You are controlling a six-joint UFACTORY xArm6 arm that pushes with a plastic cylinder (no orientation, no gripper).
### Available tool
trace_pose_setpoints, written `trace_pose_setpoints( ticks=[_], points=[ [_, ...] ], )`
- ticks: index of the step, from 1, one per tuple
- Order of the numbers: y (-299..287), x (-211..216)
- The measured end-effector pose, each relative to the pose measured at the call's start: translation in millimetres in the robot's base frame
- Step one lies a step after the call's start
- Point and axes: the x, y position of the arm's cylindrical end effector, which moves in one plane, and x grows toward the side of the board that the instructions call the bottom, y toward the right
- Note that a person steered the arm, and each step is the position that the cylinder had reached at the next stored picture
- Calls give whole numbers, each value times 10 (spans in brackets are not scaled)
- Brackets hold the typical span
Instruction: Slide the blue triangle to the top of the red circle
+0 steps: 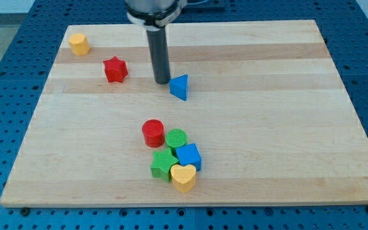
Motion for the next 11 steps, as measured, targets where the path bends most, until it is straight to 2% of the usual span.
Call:
trace_pose_setpoints(
  ticks=[2, 3, 6, 8, 9, 10, 11],
  points=[
    [592, 57],
    [617, 108],
    [220, 143],
    [-159, 367],
    [-69, 363],
    [433, 383],
    [541, 401]
  ],
)
